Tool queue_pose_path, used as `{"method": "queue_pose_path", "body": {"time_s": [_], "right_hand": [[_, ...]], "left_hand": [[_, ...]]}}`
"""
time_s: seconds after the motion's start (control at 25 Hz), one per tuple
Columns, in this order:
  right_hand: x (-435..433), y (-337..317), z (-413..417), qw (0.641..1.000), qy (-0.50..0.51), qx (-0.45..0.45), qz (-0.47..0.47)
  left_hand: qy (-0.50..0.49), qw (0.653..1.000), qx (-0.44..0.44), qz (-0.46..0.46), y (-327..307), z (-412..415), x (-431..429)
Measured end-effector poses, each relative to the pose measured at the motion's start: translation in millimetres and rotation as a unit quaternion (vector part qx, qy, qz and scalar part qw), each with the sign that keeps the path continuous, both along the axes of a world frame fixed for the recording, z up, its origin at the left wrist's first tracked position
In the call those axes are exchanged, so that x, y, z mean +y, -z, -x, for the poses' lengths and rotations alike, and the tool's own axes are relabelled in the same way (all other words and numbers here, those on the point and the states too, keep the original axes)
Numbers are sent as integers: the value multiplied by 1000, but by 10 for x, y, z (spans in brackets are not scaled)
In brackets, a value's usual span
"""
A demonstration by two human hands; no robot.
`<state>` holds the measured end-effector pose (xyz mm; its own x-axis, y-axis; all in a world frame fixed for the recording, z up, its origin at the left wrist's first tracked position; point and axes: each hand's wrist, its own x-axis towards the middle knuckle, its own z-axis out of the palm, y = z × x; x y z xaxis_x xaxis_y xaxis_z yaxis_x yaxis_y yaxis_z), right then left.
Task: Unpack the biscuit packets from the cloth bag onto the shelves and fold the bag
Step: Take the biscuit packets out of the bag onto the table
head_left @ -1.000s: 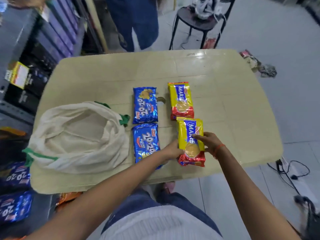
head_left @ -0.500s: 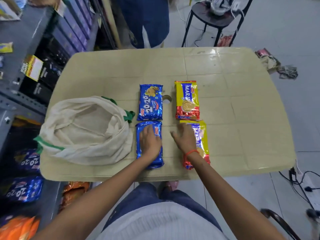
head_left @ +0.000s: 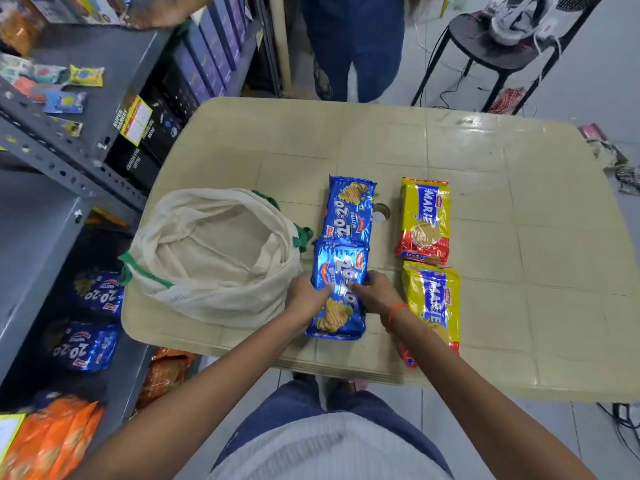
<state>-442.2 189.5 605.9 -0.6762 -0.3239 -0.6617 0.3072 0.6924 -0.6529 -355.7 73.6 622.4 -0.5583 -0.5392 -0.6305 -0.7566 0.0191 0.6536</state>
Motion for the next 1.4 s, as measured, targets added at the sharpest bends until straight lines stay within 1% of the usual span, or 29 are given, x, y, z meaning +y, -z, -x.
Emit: {"method": "queue_pose_path", "body": {"time_s": [0.12,0.2,0.28,0.4,0.48,0.56,0.6,0.64,0.68,0.72,0.76,0.8,0.84,0.88,0.92,0.96,1.0,1.04,1.08,1.2,1.28,1.4], "right_hand": [[-132,-200,390,999,11,30,31],[-292,-290,698,996,26,76,49],[-471,-326,952,992,32,120,27],[-613,-252,1122,992,27,121,-28],[-598,-210,1137,994,26,107,-19],[-527,-203,1073,994,53,92,17],[-464,-211,1017,993,64,97,27],[-353,-266,958,991,62,118,22],[-201,-310,892,987,68,146,16],[-37,-344,801,985,67,161,11],[61,-357,734,981,72,182,-1],[555,-411,631,967,125,213,-62],[849,-400,557,952,138,243,-124],[961,-348,522,948,118,243,-165],[1061,-317,476,953,97,211,-194],[1090,-297,428,961,85,160,-210],[1070,-249,395,969,79,112,-207],[1091,-213,354,974,80,74,-199],[1150,-188,296,976,84,57,-193],[1265,-158,178,977,93,55,-183],[1287,-240,187,981,101,46,-160],[1253,-462,329,986,85,70,-123]], "left_hand": [[1,998,58,27,-145,357,-228],[3,997,61,39,-205,745,-389],[12,997,53,47,-215,1070,-472],[42,997,28,64,-137,1320,-558],[59,996,1,70,-101,1342,-567],[62,992,-24,112,-92,1266,-507],[55,985,-14,162,-106,1191,-440],[41,975,31,214,-142,1107,-332],[35,962,101,250,-175,1002,-169],[39,950,169,261,-178,869,25],[64,946,205,243,-171,751,151],[139,950,217,174,-180,762,569],[197,959,171,113,-142,762,828],[230,967,92,56,-92,722,922],[256,967,19,9,-52,708,1002],[264,964,-20,-35,-24,698,1045],[264,961,-30,-75,9,659,1050],[269,957,-20,-103,49,624,1089],[275,954,-11,-121,54,588,1161],[257,955,-5,-148,-21,567,1210],[260,953,4,-154,-97,593,1189],[260,953,38,-149,-277,637,1113]]}}
